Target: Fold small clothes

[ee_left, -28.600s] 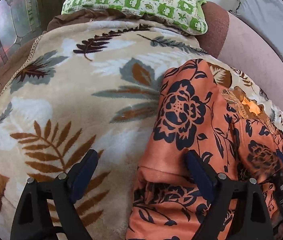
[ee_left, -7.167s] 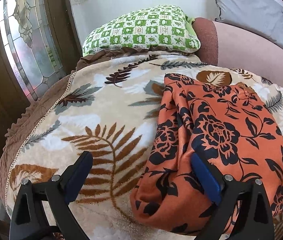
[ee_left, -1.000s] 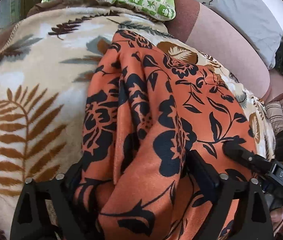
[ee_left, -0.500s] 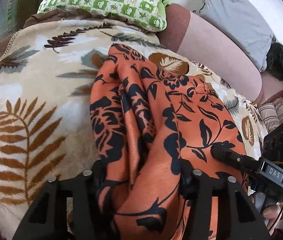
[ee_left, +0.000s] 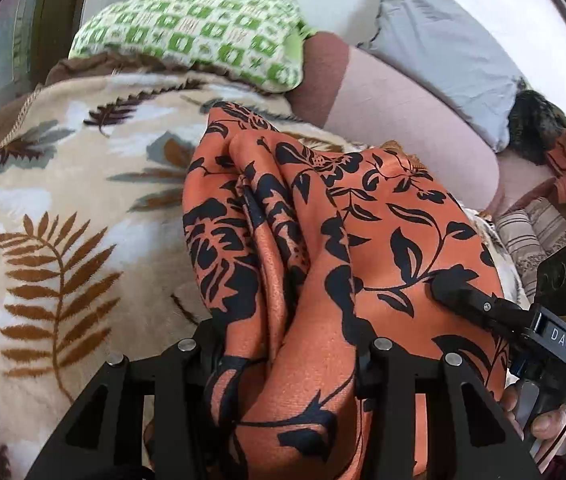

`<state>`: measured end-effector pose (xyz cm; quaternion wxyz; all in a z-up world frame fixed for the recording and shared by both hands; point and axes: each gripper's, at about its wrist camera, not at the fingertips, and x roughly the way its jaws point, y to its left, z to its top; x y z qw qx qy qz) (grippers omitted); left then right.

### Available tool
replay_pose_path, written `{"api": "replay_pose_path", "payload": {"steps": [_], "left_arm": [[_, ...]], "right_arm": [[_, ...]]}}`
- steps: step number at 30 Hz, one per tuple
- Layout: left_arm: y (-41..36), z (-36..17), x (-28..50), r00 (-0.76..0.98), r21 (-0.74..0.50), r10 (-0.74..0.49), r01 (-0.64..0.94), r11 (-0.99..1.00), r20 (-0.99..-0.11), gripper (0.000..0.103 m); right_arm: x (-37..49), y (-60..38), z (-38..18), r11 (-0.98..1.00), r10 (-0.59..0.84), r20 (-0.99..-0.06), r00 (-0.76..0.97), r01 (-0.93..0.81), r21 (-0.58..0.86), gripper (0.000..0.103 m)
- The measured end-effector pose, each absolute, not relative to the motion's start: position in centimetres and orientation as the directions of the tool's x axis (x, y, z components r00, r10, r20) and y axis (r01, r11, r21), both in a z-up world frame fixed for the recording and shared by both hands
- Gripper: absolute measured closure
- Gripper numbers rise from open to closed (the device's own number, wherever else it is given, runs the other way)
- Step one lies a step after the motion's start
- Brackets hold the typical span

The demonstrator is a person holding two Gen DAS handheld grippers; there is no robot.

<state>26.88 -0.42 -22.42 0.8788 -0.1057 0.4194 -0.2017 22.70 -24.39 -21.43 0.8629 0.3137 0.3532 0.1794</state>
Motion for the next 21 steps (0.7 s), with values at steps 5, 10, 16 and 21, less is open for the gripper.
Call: {"api": "replay_pose_path", "payload": {"steps": [5, 10, 16, 21], "left_arm": [[-0.7, -20.7, 24.5, 0.569, -0.375, -0.486, 0.310, 0.874, -0.663, 0.057], [-1.9, -19.3, 21.4, 0.562, -0.371, -0.511, 0.352, 0.859, -0.651, 0.057], [-3.7, -17.8, 18.0, 0.540, -0.348, -0.531, 0.410, 0.843, -0.652, 0.057], [-4.2, -17.7, 15.6, 0.537, -0.336, -0.535, 0.428, 0.839, -0.653, 0.057]], "right_arm": [[18.7, -25.8, -19.4, 0.730, 0.525, -0.463, 0.714, -0.098, 0.676, 0.061], [14.5, -27.4, -18.0, 0.741, 0.502, -0.455, 0.735, -0.094, 0.665, 0.061], [9.3, -29.6, -18.0, 0.730, 0.464, -0.445, 0.766, -0.046, 0.682, 0.061], [6.7, -30.5, -18.1, 0.728, 0.450, -0.445, 0.774, -0.029, 0.685, 0.061]]}}
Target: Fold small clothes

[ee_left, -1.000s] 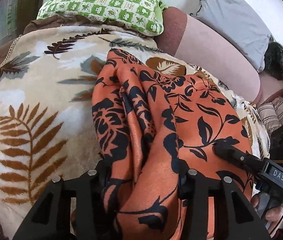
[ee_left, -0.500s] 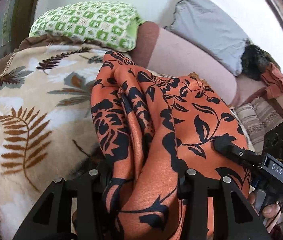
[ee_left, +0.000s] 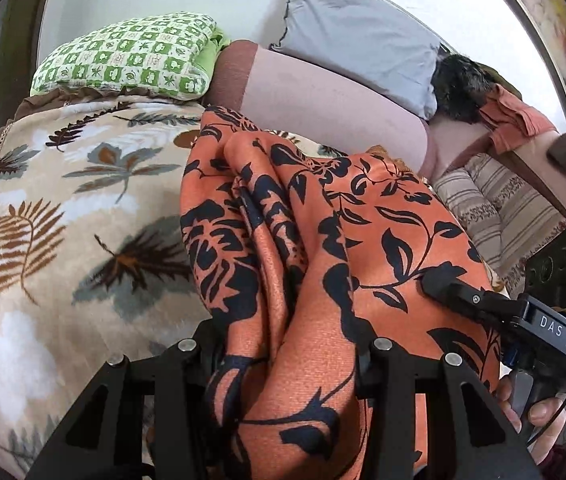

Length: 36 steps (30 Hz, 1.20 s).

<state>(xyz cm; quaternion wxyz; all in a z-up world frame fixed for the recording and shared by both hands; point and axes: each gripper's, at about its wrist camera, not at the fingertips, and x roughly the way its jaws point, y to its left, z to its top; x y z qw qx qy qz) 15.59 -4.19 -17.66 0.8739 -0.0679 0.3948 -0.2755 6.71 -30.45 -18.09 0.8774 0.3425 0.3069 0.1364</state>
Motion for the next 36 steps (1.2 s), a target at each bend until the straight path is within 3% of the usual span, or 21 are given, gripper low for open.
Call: {"api": "replay_pose_path", "payload": {"steps": [24, 36], "left_arm": [[-3.1, -21.9, 11.5, 0.480, -0.270, -0.436, 0.376, 0.886, -0.762, 0.057], [-3.0, -23.6, 11.9, 0.470, -0.255, -0.422, 0.379, 0.890, -0.775, 0.054]], "right_arm": [[5.2, -28.8, -22.9, 0.754, 0.489, -0.599, 0.634, 0.038, 0.655, 0.062], [5.8, -29.2, -24.9, 0.772, 0.461, -0.655, 0.598, 0.094, 0.629, 0.062]]}}
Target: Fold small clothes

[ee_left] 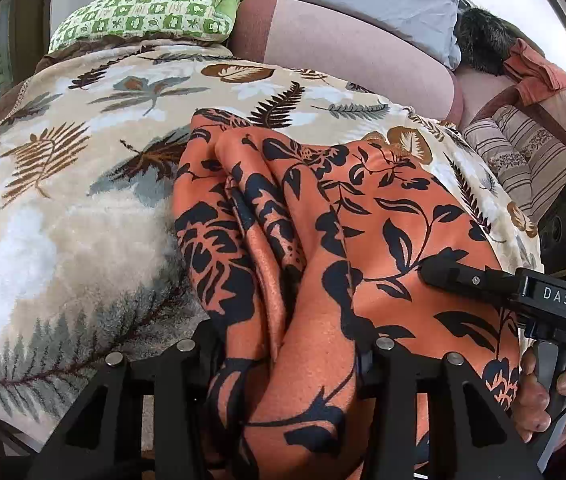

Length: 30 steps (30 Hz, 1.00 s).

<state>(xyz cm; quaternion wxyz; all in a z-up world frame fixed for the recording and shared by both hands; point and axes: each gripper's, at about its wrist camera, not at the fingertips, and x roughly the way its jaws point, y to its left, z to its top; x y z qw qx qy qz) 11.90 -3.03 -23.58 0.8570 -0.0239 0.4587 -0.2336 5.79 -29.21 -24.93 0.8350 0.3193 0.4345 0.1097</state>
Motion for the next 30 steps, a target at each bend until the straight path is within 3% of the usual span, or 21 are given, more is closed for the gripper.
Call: {"api": "replay_pose_path", "payload": {"steps": [5, 12, 21, 30], "left_arm": [[-2.7, -24.3, 12.2, 0.462, -0.258, -0.420, 0.374, 0.891, -0.781, 0.042], [-2.7, -22.8, 11.8, 0.494, -0.255, -0.455, 0.420, 0.871, -0.741, 0.057], [-3.6, -18.3, 14.6, 0.596, -0.243, -0.492, 0.450, 0.859, -0.635, 0.057], [-5.9, -22.3, 19.4, 0.552, -0.221, -0.421, 0.393, 0.893, -0.719, 0.058]], "right_arm": [[6.0, -29.5, -26.1, 0.773, 0.453, -0.683, 0.574, 0.129, 0.621, 0.056], [5.4, -28.4, -23.3, 0.813, 0.427, -0.630, 0.649, 0.031, 0.582, 0.060], [7.7, -30.0, -19.8, 0.797, 0.419, -0.507, 0.753, -0.037, 0.603, 0.061], [13.4, -31.5, -23.6, 0.800, 0.397, -0.610, 0.685, 0.068, 0.596, 0.061]]}}
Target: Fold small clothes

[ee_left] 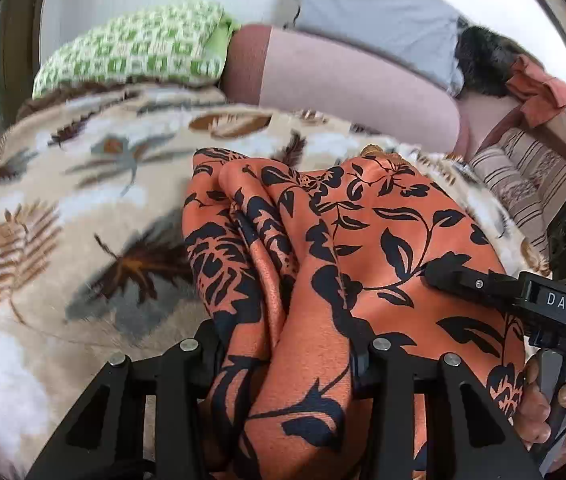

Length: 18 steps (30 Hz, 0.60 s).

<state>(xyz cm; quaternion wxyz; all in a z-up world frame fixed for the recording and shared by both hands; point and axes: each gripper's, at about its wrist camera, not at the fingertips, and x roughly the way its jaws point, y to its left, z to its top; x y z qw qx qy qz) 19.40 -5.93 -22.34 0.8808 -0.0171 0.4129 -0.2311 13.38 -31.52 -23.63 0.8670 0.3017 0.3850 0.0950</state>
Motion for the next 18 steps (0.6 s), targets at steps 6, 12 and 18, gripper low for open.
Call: {"api": "replay_pose_path", "payload": {"steps": [6, 12, 18], "left_arm": [[-6.0, -23.3, 19.4, 0.545, -0.202, -0.389, 0.371, 0.906, -0.743, 0.040], [-4.7, -23.7, 19.3, 0.549, -0.196, -0.360, 0.335, 0.922, -0.754, 0.022], [-3.0, -21.5, 18.8, 0.615, -0.142, -0.326, 0.329, 0.934, -0.718, 0.022]], "right_arm": [[14.1, -33.1, -26.5, 0.769, 0.400, -0.669, 0.626, 0.167, 0.617, 0.047], [12.7, -34.3, -25.9, 0.769, 0.332, -0.683, 0.650, 0.233, 0.595, 0.039], [9.6, -34.2, -20.4, 0.852, 0.154, -0.578, 0.801, 0.188, 0.488, 0.039]]}}
